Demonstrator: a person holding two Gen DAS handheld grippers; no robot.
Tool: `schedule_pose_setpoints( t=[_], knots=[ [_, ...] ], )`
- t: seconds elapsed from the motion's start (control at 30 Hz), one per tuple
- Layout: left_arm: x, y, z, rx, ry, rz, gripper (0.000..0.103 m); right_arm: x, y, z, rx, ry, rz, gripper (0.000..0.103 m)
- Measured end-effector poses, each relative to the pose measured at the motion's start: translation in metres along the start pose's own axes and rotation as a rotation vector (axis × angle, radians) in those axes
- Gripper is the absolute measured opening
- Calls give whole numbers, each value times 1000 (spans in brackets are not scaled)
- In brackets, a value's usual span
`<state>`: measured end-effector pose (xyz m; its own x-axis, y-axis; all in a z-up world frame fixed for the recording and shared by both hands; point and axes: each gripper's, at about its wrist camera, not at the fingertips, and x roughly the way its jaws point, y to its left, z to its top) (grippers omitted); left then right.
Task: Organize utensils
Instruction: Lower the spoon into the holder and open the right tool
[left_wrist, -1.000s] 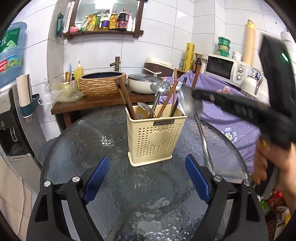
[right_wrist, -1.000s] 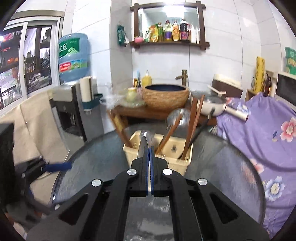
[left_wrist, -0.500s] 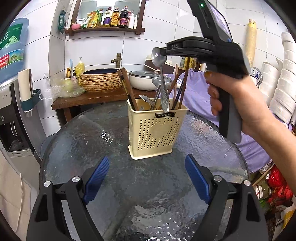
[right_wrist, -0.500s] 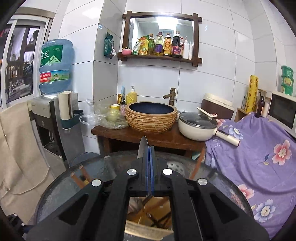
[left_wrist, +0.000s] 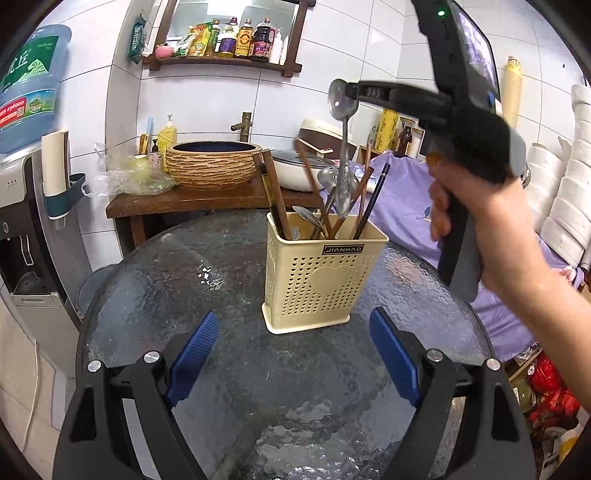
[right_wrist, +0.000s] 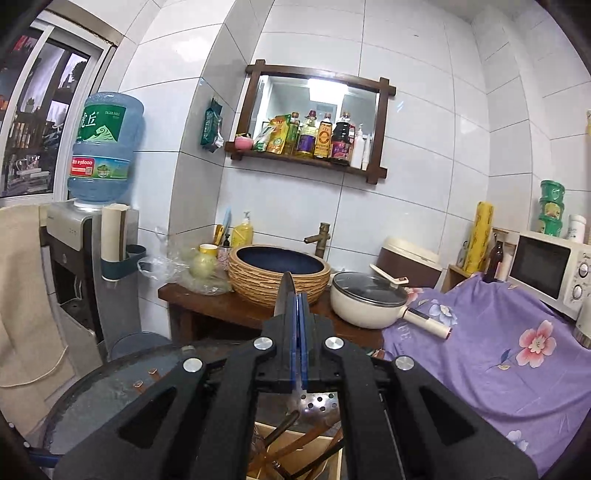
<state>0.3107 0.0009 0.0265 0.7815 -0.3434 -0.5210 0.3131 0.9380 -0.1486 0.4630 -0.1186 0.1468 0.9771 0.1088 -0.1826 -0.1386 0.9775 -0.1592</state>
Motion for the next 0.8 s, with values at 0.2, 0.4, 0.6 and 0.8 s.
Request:
schedule_pose_setpoints(
  t=[0.2, 0.4, 0.6, 0.8],
  knots=[
    [-1, 1, -1, 10, 6, 3, 82, 14, 17, -12, -47, -22, -77, 1],
    [-1, 6, -3, -2, 9, 5, 82, 23, 25, -30, -81, -59, -116, 1],
    [4, 10, -7, -12, 25, 9, 82, 24, 40, -45, -171, -128, -146, 1],
    [5, 13, -10, -14, 31, 14, 82, 25, 36, -36, -140, -173, -159, 1]
  ],
)
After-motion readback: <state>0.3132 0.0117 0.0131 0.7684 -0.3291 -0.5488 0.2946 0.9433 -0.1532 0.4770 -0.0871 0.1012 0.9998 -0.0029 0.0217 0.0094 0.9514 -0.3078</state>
